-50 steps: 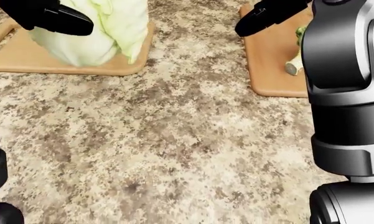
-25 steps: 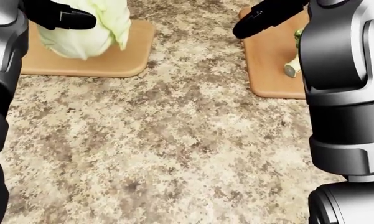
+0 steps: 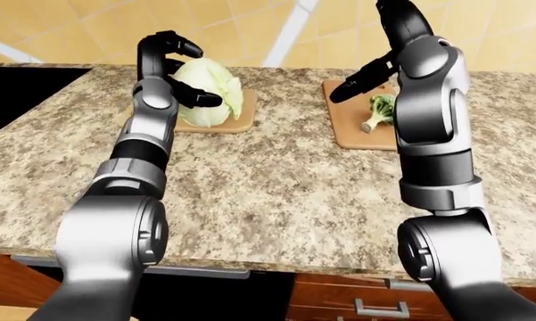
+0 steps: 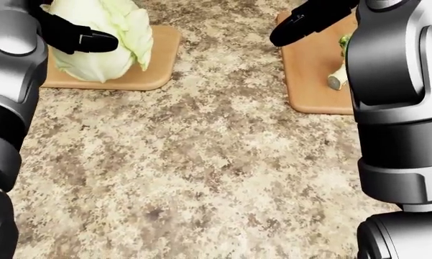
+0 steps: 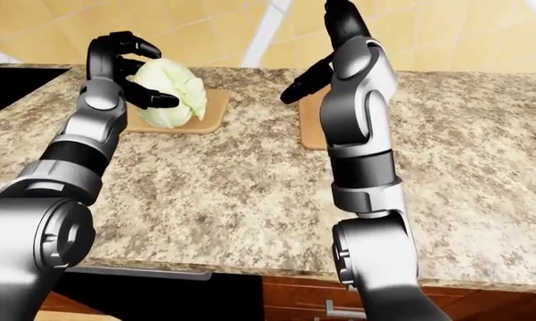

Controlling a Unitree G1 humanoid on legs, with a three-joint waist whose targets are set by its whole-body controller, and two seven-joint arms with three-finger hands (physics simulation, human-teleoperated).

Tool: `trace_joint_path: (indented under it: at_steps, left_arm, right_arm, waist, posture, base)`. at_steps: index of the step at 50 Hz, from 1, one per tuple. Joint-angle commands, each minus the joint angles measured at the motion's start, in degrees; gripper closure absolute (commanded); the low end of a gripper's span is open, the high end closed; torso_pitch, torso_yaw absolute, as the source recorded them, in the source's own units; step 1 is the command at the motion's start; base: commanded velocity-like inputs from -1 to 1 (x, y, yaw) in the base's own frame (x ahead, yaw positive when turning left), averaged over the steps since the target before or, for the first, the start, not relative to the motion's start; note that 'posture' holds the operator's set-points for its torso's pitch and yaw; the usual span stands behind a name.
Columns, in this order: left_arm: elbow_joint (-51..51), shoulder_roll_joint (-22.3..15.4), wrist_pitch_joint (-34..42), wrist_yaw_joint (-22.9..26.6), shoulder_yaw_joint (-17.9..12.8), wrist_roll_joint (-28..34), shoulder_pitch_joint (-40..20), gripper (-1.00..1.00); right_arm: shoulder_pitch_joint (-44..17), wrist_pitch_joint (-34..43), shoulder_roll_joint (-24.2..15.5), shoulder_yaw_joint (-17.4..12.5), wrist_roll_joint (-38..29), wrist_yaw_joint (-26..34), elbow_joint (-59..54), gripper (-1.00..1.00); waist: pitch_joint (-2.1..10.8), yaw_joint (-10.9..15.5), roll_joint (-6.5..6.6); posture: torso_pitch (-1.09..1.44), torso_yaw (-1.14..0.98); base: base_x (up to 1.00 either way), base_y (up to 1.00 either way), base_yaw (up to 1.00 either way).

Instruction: Place the broccoli and the cabbage on separate cutting boards.

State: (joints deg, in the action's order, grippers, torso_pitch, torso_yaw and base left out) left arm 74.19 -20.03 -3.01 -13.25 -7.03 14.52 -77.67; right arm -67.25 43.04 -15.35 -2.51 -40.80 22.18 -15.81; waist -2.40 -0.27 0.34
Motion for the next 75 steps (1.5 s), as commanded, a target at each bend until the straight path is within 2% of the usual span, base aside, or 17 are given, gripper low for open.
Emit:
trace_joint_path:
  at_steps: [1,21,27,32,44,58,62,75]
  left_arm:
    - [-2.6,-0.8,-2.5,-1.4,-0.2,0.3,-2.6,1.0]
    - [-0.1,0.4,-9.3,-8.9,-2.5,-1.7,-1.5,1.0]
    - [-0.1,0.5,-9.6,-9.7,-2.2,-1.5,-1.8,0.72]
    - [0.1,0.8,-10.4,-10.2,-2.0,-1.2,-1.3,0.56]
    - [0.8,2.2,-12.1,-11.8,-1.8,0.1,0.2,0.48]
    - [1.3,2.8,-12.1,-12.5,-2.0,1.3,0.9,-0.07]
    - [1.2,3.0,-12.1,-12.4,-2.0,1.5,1.1,-0.1]
    - [1.5,3.8,-12.4,-12.6,-2.0,2.0,2.2,-0.38]
  right_arm:
    - [-2.2,-1.4,-0.6,-0.3,-0.4,-0.8,1.6,-1.0]
    - [-1.9,-2.2,-0.1,-0.2,0.0,-1.8,0.5,-1.0]
    - [-1.9,-2.0,-0.2,-0.1,0.0,-1.7,0.8,-1.0]
    - [-1.7,-2.0,-0.2,-0.2,0.0,-1.6,1.0,-1.0]
    - [-1.6,-2.4,-0.4,-0.3,0.3,-1.9,0.7,-1.0]
    - [-1.6,-2.3,-0.5,-0.3,0.3,-1.7,0.8,-1.0]
    - [-1.6,-2.3,-0.6,-0.4,0.3,-1.7,0.9,-1.0]
    - [-1.4,-2.2,-0.5,-0.4,0.3,-1.7,1.2,-1.0]
  waist:
    - [2.1,0.0,0.11]
    - [2.29,0.0,0.22]
    - [2.31,0.0,0.25]
    - [2.3,0.0,0.29]
    - [2.43,0.0,0.25]
    - [2.43,0.0,0.23]
    - [2.46,0.0,0.23]
    - [2.47,0.0,0.19]
  posture:
    - [0.0,0.0]
    - [0.0,0.0]
    - [0.0,0.0]
    - [0.0,0.0]
    - [0.0,0.0]
    - [0.0,0.0]
    - [0.0,0.0]
    - [0.0,0.0]
  base:
    - [0.0,0.0,0.0]
    - [0.0,0.0,0.0]
    - [0.0,0.0,0.0]
    - [0.0,0.0,0.0]
    - [0.0,0.0,0.0]
    - [0.0,0.0,0.0]
    - [0.0,0.0,0.0]
    - [0.0,0.0,0.0]
